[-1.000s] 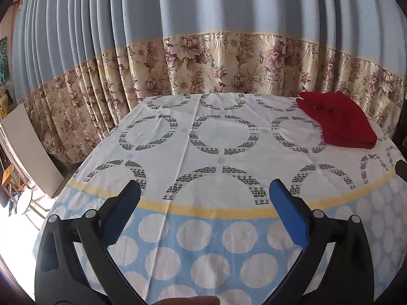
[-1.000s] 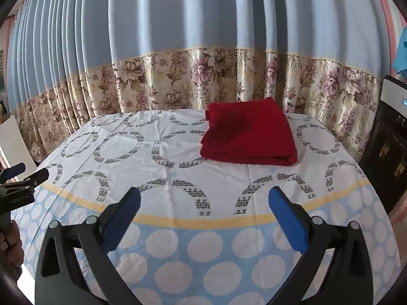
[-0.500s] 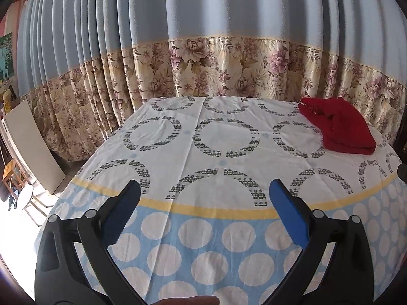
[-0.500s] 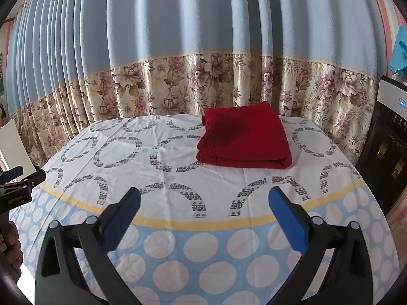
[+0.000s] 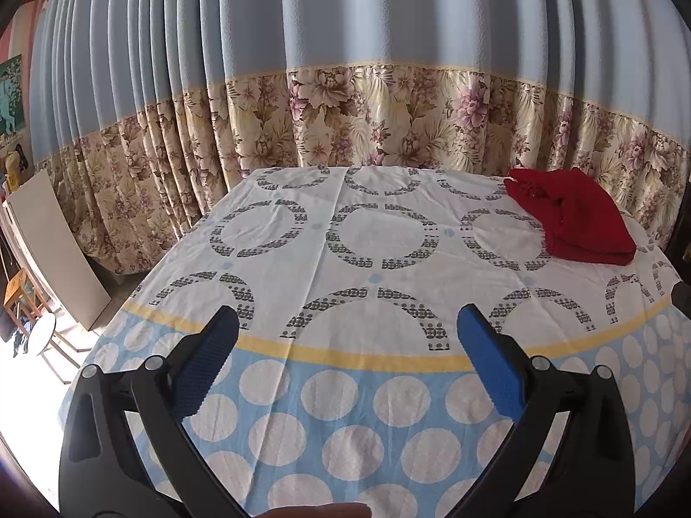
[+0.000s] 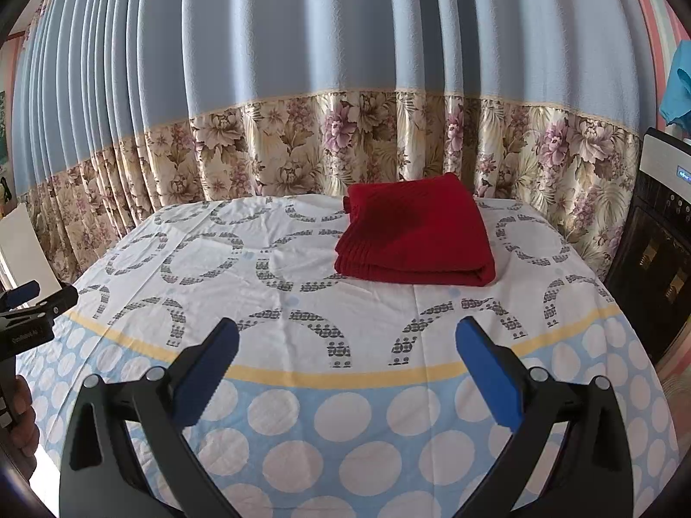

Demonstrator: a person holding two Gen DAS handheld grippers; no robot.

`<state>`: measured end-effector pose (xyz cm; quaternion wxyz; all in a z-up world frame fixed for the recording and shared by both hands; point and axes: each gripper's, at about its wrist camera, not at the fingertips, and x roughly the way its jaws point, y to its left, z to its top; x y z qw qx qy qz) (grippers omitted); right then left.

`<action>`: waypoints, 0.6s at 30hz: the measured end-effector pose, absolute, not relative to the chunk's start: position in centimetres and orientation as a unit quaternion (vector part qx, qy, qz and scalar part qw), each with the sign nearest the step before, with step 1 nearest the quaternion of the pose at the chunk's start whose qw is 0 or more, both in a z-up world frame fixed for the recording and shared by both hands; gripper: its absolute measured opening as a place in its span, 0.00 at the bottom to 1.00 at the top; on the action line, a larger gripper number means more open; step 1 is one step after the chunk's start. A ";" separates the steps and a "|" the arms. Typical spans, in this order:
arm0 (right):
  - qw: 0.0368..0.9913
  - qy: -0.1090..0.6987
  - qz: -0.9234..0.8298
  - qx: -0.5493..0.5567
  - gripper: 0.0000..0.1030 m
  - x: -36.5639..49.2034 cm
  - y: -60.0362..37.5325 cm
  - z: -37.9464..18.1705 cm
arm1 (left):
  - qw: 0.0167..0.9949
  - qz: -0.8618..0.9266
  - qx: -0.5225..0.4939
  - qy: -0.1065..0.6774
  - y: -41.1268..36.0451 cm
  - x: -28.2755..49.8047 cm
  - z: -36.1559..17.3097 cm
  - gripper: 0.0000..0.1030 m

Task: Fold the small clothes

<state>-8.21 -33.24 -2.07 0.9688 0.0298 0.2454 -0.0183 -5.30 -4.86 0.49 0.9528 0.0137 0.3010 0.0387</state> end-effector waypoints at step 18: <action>0.967 0.252 -0.023 0.037 0.98 -8.1 -33.4 -2.3 | 0.951 0.033 0.010 0.307 -5.1 -5.1 0.1 0.97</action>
